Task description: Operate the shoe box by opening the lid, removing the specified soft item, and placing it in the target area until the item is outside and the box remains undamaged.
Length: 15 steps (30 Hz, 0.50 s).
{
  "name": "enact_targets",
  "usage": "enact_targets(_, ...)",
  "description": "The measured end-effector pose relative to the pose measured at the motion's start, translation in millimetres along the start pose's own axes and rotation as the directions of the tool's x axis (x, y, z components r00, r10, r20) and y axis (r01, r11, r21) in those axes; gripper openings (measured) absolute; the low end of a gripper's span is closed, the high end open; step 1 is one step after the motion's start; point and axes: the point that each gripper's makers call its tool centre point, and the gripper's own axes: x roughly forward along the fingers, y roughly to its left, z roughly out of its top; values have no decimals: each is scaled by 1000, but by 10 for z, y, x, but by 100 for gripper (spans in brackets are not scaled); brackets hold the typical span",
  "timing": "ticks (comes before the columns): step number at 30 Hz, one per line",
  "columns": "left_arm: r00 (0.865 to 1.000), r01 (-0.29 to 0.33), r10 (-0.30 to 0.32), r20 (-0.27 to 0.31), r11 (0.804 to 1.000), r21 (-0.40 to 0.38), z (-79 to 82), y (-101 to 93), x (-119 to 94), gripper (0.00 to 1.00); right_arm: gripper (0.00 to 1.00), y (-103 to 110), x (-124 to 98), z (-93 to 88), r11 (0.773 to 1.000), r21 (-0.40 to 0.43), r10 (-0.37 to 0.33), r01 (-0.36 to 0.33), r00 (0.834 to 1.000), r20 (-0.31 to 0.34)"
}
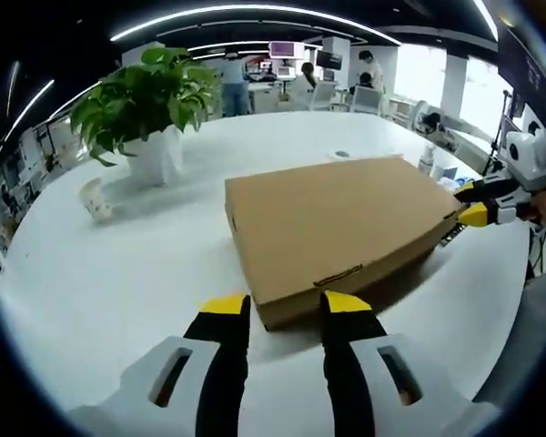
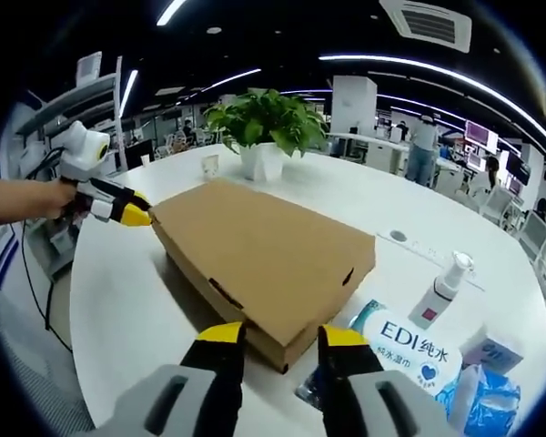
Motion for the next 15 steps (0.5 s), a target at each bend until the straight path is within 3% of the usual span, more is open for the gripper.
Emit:
enact_targets(4, 1000, 9, -9, 11, 1000, 29, 56, -92, -120, 36, 38, 48, -112, 78, 999, 42, 13, -14, 999, 36)
enact_targets(15, 993, 48, -52, 108, 998, 38, 229, -402, -421, 43, 56, 22, -452, 99, 1000, 21, 4, -6, 997, 75)
